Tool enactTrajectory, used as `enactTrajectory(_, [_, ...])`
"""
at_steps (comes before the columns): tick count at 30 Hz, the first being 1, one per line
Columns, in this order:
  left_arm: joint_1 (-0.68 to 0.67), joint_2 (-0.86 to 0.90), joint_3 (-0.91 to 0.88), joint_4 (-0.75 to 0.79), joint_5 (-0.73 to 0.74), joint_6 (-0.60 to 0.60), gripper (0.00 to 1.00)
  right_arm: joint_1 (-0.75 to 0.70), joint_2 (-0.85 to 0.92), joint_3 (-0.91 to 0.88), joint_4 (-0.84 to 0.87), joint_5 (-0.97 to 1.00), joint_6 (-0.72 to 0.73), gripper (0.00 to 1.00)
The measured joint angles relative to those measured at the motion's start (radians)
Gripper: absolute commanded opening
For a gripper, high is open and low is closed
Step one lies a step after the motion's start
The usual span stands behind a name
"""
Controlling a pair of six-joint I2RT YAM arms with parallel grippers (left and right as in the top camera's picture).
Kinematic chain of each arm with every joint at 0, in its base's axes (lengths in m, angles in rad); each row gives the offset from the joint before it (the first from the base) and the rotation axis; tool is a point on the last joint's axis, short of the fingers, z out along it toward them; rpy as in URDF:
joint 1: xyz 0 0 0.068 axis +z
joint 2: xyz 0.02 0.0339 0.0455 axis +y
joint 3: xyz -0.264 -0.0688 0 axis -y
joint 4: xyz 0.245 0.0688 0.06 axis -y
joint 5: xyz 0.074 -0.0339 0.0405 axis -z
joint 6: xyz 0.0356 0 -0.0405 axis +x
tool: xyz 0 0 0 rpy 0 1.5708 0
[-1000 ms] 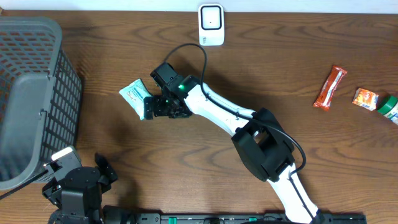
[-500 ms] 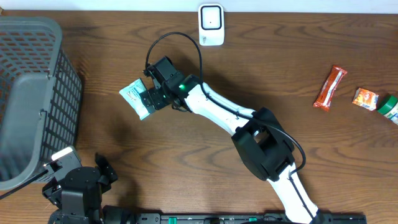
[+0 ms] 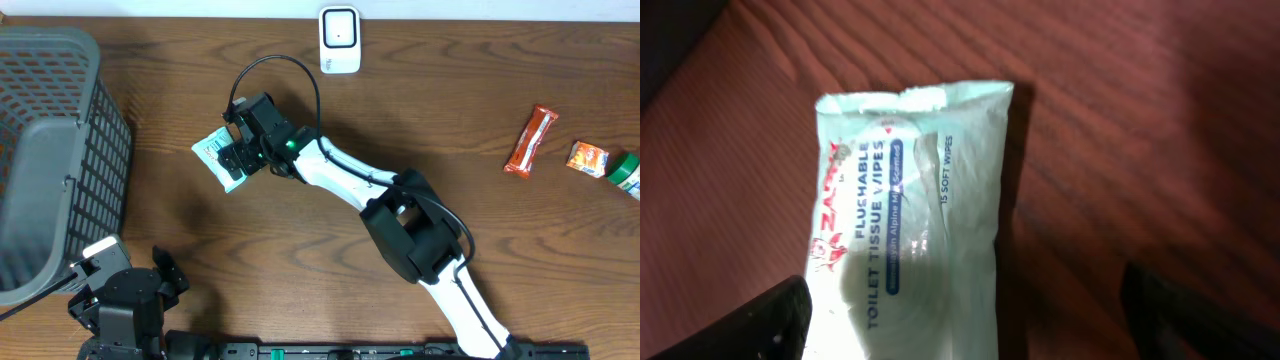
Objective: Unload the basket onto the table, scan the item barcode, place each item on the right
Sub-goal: 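Lift the wipes pack with the right gripper and reorient it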
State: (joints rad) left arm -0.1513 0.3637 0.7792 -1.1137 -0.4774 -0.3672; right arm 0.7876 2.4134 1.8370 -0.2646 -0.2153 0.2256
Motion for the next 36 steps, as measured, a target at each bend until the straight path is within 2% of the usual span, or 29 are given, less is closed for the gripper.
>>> enactTrajectory(3, [0.0, 0.0, 0.0, 0.0, 0.0, 0.0, 0.98, -0.001, 0.013, 0.0, 0.013, -0.014, -0.007, 0.91])
enactTrajectory(7, [0.0, 0.0, 0.0, 0.0, 0.0, 0.0, 0.98, -0.005, 0.014, 0.0, 0.013, -0.05, -0.01, 0.82])
enactTrajectory(11, [0.0, 0.0, 0.0, 0.0, 0.0, 0.0, 0.98, -0.005, 0.021, 0.0, 0.018, -0.077, -0.009, 0.61])
enactTrajectory(16, [0.0, 0.0, 0.0, 0.0, 0.0, 0.0, 0.98, -0.005, 0.041, 0.009, 0.04, -0.112, -0.014, 0.61])
enactTrajectory(17, [0.0, 0.0, 0.0, 0.0, 0.0, 0.0, 0.98, -0.005, 0.047, 0.013, 0.048, -0.12, -0.014, 0.56])
enactTrajectory(20, [0.0, 0.0, 0.0, 0.0, 0.0, 0.0, 0.98, -0.005, 0.068, 0.028, 0.068, -0.149, -0.013, 0.19])
enactTrajectory(21, [0.0, 0.0, 0.0, 0.0, 0.0, 0.0, 0.98, -0.006, 0.076, 0.032, 0.072, -0.166, -0.004, 0.11])
enactTrajectory(22, [0.0, 0.0, 0.0, 0.0, 0.0, 0.0, 0.98, -0.009, 0.077, 0.035, 0.075, -0.18, -0.002, 0.08])
enactTrajectory(25, [0.0, 0.0, 0.0, 0.0, 0.0, 0.0, 0.98, -0.021, 0.079, 0.048, 0.068, -0.236, 0.006, 0.01])
enactTrajectory(29, [0.0, 0.0, 0.0, 0.0, 0.0, 0.0, 0.98, -0.056, 0.082, 0.055, 0.013, -0.398, 0.047, 0.01])
enactTrajectory(31, [0.0, 0.0, 0.0, 0.0, 0.0, 0.0, 0.98, -0.085, 0.084, 0.058, -0.023, -0.521, 0.13, 0.01])
enactTrajectory(36, [0.0, 0.0, 0.0, 0.0, 0.0, 0.0, 0.98, -0.202, 0.084, 0.06, -0.069, -0.884, 0.465, 0.01])
